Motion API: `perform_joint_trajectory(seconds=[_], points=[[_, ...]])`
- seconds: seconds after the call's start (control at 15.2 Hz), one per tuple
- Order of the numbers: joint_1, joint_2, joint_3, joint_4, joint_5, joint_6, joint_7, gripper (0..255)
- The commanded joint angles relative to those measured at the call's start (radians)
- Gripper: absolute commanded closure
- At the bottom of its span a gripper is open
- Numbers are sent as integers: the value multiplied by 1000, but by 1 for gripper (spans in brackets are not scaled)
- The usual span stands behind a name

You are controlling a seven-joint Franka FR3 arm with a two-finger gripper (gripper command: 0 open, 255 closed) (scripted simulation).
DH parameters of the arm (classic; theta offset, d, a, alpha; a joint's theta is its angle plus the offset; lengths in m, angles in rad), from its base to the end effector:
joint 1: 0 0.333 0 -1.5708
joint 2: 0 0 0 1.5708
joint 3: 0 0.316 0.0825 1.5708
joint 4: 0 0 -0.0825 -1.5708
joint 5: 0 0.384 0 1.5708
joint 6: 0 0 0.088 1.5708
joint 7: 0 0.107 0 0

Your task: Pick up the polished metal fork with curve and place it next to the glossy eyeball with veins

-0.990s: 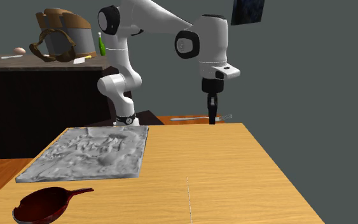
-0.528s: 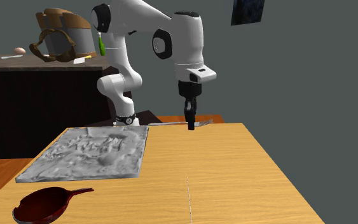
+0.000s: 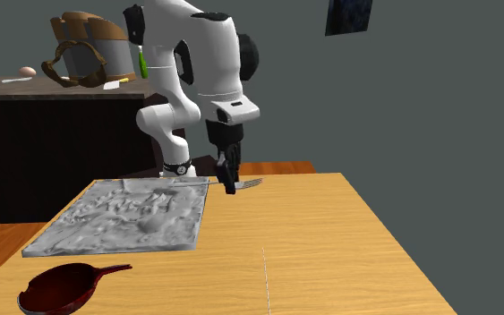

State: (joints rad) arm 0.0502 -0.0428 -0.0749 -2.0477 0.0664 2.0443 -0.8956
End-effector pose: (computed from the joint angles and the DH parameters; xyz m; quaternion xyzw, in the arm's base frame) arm 0.5441 -0.0102 0.4622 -0.9121 -0.4083 -0.0315 0.0195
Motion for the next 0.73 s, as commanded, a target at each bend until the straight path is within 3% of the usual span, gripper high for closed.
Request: perform_joint_trajectory(seconds=[0.0,0.66], points=[[-23,5,-25,4,2,-2,-51,255],[-141,62,-148,76,17,-35,-297,255]])
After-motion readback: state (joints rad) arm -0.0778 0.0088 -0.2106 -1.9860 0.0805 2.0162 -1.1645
